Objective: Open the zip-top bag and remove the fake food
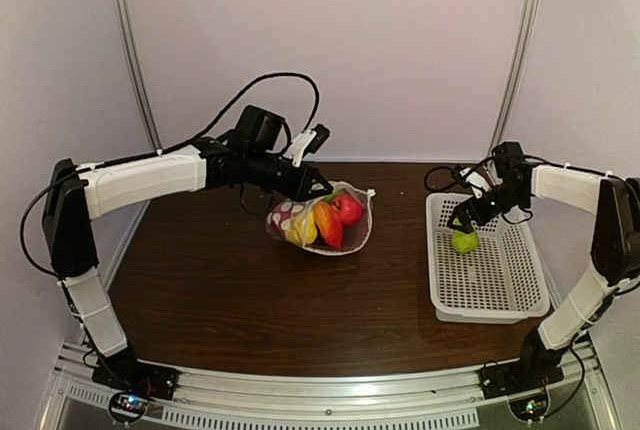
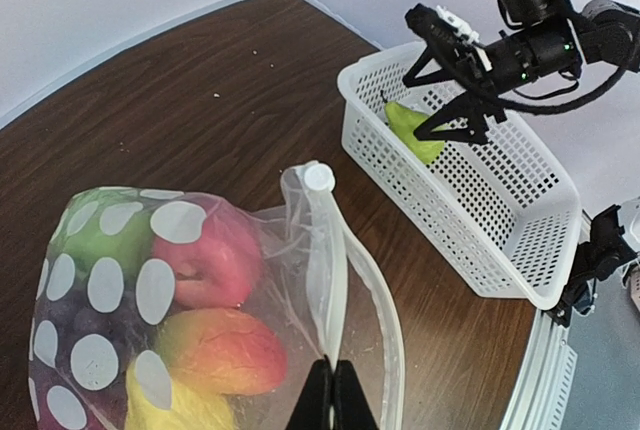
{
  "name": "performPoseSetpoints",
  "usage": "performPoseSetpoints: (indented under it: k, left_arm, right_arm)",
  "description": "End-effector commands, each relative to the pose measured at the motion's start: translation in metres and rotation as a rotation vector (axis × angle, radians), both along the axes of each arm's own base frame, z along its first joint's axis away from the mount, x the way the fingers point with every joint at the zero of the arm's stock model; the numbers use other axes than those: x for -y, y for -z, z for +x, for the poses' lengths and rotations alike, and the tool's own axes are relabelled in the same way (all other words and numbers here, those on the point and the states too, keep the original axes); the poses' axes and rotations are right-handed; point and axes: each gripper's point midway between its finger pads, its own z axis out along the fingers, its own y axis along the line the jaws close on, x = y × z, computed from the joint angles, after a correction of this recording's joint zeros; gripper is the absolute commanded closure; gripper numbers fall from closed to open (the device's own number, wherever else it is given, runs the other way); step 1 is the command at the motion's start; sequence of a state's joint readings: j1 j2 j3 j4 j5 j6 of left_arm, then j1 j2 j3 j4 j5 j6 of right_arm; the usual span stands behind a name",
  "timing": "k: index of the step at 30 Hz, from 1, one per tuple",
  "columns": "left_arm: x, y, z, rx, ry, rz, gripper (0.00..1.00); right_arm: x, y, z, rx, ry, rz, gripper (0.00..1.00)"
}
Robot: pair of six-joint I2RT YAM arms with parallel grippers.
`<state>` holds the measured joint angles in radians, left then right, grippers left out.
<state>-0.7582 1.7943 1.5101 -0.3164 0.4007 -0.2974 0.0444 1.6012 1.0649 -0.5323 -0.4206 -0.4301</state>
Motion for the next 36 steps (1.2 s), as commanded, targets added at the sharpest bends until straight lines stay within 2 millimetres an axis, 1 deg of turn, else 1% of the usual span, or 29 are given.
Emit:
performPoseSetpoints:
  k: [1,3,6,8,9,12,14,16,19,21,22,25,28,31,36]
  left_arm:
    - [0.003,-0.007,0.006,0.014,0.011,-0.017,1.00]
    - [0.004,-0.007,0.005,0.014,0.012,-0.016,1.00]
    - [0.003,-0.007,0.006,0.014,0.008,-0.015,1.00]
    - [0.004,-0.006,0.006,0.008,0.007,-0.015,1.00]
    - [0.004,-0.005,0.006,0.005,0.007,-0.015,1.00]
    - [0.004,-0.004,0.006,-0.002,0.005,-0.016,1.00]
    - [0.004,-0.005,0.007,-0.007,0.001,-0.020,1.00]
    - [0.003,-0.006,0.008,-0.015,-0.004,-0.027,1.00]
    - [0.001,-0.007,0.011,-0.023,-0.019,-0.030,1.00]
    - [0.000,-0.007,0.012,-0.025,-0.031,-0.030,1.00]
    - [0.000,-0.008,0.012,-0.028,-0.035,-0.032,1.00]
    - [-0.002,-0.012,0.014,-0.039,-0.045,-0.058,1.00]
    - [-0.009,-0.016,0.020,-0.058,-0.080,-0.088,1.00]
    - [-0.015,-0.021,0.024,-0.089,-0.093,-0.144,1.00]
    - [-0.021,-0.025,0.028,-0.169,-0.086,-0.252,1.00]
  right_arm:
    - [-0.010,-0.067,0.006,0.102,0.005,0.049,0.00]
    - [-0.026,-0.089,0.002,0.139,-0.043,0.075,0.04]
    - [-0.064,-0.120,-0.010,0.222,-0.160,0.102,0.12]
    - [-0.093,-0.135,-0.019,0.272,-0.227,0.107,0.15]
    - [-0.111,-0.142,-0.026,0.297,-0.273,0.107,0.17]
    - [-0.159,-0.154,-0.050,0.340,-0.431,0.106,0.25]
    - [-0.185,-0.154,-0.060,0.338,-0.520,0.119,0.30]
    - [-0.205,-0.148,-0.064,0.335,-0.569,0.117,0.35]
    - [-0.234,-0.138,-0.070,0.322,-0.622,0.100,0.44]
    - [-0.252,-0.132,-0.076,0.311,-0.653,0.101,0.49]
    - [-0.259,-0.128,-0.076,0.304,-0.659,0.099,0.51]
    - [-0.275,-0.128,-0.071,0.313,-0.645,0.115,0.57]
    - [-0.284,-0.130,-0.058,0.341,-0.585,0.126,0.60]
    - [-0.295,-0.132,-0.051,0.347,-0.567,0.160,0.62]
    - [-0.319,-0.126,-0.043,0.349,-0.574,0.157,0.62]
